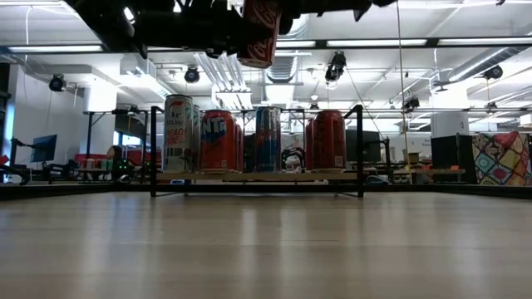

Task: Place canned beverage on shelf
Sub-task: Put the red soda on the shelf aligned with the other red soda cans

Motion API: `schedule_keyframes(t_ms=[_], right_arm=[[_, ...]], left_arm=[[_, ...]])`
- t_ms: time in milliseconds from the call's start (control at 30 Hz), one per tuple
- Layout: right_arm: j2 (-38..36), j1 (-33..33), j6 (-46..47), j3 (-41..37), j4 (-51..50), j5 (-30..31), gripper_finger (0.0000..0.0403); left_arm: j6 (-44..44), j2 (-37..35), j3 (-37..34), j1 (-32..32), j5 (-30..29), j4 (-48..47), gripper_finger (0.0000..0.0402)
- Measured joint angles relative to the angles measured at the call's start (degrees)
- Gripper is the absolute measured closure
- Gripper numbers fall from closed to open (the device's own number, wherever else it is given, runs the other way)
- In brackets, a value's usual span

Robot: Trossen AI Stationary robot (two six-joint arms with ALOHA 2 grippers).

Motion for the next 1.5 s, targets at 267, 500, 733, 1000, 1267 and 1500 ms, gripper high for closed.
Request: schedule_keyframes(t_ms=[267, 500, 733, 1000, 1267, 1500], right_arm=[[0.37, 0.02, 0.36, 15.53, -27.61, 2.05, 0.0096], [0.66, 0.26, 0.50, 30.55, -49.42, 9.85, 0.0098], [2.68, 0.30, 2.62, 45.65, -73.60, 12.90, 0.0116], [7.33, 4.54, 3.54, 51.10, -88.54, 15.51, 0.0136], [11.23, 12.33, 0.04, 51.08, -91.73, 22.64, 0.0089], [13.46, 17.07, 0.68, 51.14, -91.01, 32.71, 0.0073]], left_arm=[[-0.92, -0.20, -0.09, -0.02, -0.07, -1.31, 0.0115], [-4.19, -0.20, -0.11, -0.18, 0.07, -1.06, 0.0115], [-5.05, -0.22, -0.11, -2.45, 0.13, -3.92, 0.0115], [-5.50, -0.20, -0.17, -8.87, -4.98, -8.33, 0.0115], [-7.99, -0.20, -0.17, -12.93, -12.14, -10.70, 0.0115], [-9.27, -0.18, -0.17, -13.44, -12.85, -12.08, 0.0115]])
